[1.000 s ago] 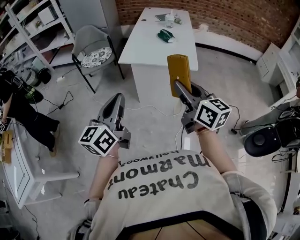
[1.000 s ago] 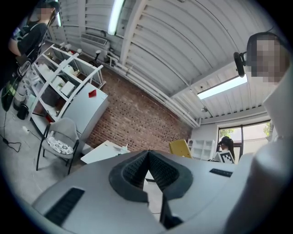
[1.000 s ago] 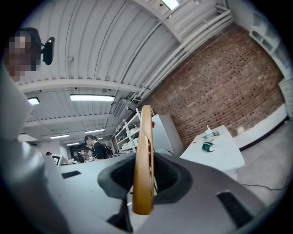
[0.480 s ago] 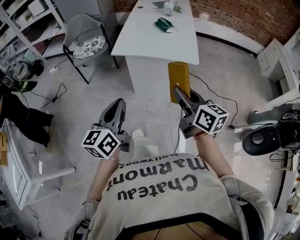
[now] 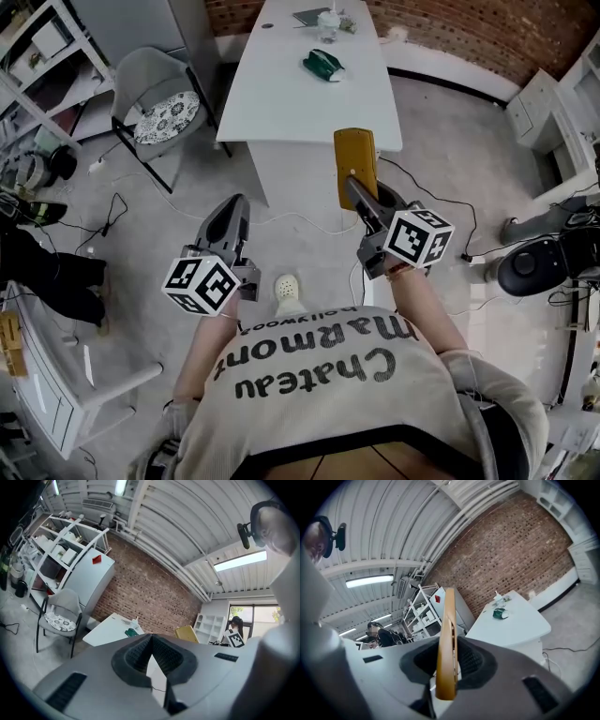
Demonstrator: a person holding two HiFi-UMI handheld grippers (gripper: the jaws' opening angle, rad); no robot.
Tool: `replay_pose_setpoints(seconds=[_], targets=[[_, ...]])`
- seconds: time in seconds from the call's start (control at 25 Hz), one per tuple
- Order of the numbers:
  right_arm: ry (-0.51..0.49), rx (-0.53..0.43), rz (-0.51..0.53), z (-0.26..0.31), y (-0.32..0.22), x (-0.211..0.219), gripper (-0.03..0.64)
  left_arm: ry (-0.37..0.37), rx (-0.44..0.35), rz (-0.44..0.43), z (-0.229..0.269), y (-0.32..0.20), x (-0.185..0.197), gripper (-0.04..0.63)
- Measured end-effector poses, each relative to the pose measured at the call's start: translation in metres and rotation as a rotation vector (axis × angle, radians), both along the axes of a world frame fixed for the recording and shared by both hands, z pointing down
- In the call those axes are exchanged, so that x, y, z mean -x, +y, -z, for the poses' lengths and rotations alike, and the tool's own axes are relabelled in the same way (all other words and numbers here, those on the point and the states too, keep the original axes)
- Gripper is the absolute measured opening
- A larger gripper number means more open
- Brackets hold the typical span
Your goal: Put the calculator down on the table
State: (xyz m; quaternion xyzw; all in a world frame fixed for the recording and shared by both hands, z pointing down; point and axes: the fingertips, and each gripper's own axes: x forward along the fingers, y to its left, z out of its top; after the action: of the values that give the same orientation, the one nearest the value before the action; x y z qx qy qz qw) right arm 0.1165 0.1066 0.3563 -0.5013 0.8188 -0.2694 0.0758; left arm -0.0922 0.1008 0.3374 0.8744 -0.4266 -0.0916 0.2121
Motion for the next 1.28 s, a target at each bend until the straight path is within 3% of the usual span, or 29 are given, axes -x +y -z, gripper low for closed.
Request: replay_pose_setpoints(seconds=[0.24,0.6,1.0,1.28], targets=[[-0.003,-0.048,-0.033,0.024,-0.071,0.012,0.087,-0.018,-0.046,-0.044,0.024,-0.081,0.009,0.002],[0.0,-0.08,-0.094,0.035,-0.151,0.021,0.087,-0.045,-0.045,-0.09,0.029,-0.17,0.022,0.002],[0.019,0.032,-0.104,-0.013,-0.191,0.028,0.087,-0.034,0.023,-0.158,-0.015,-0.209,0.014,0.002],[0.025,0.099,-0.079,-0.045,-0.227,0.024,0.087,-0.003,0.053,-0.142,-0.036,-0.242,0.005,0.002]])
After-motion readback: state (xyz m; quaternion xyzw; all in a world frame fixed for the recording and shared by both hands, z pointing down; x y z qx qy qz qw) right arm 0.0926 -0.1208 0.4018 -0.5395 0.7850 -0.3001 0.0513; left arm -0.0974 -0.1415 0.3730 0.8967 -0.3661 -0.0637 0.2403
